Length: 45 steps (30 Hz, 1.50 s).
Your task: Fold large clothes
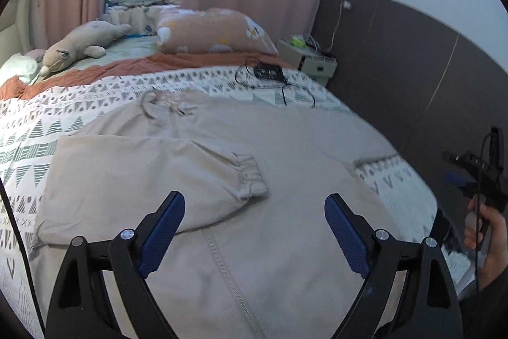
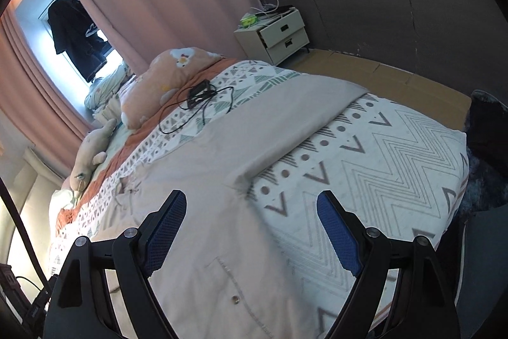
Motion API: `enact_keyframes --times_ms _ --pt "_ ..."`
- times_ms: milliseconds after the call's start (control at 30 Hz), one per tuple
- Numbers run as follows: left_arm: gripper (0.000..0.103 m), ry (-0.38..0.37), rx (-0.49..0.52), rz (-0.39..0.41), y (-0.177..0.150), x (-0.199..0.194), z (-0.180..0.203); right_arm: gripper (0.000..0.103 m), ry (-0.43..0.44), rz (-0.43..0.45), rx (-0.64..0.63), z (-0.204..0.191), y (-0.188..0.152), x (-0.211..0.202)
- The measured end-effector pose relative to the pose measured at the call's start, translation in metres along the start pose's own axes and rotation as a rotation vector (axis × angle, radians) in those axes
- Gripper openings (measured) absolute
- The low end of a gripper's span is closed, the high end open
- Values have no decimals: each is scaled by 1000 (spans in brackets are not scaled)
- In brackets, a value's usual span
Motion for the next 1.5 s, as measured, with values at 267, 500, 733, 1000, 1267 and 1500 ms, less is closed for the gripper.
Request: enact_keyframes --times_ms 267,500,733,1000,1267,1500 --pt "70 49 38 -200 -31 89 0 84 1 -31 42 37 22 61" --pt "60 88 58 -293 -46 147 -13 75 -11 -75 67 61 34 116" --pt "47 143 58 -345 -50 190 -35 72 -24 -102 67 68 44 158" --pt "47 160 50 -327 -31 214 -41 71 -56 -98 73 80 61 197" --pt "47 152 37 -317 -26 218 -39 54 -37 -115 154 99 75 228" --pt "68 143 -10 -265 -19 203 -47 26 -71 -105 145 107 82 242"
Point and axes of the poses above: each gripper's, at about its wrist camera, not at the fingertips, and x roughly the way its jaws point, z to its right, y to its top, the point moved 9 cm from there along x, roughly the way its jaws point, and after that the axes turned 1 degree about -y, right-handed, at the moved point
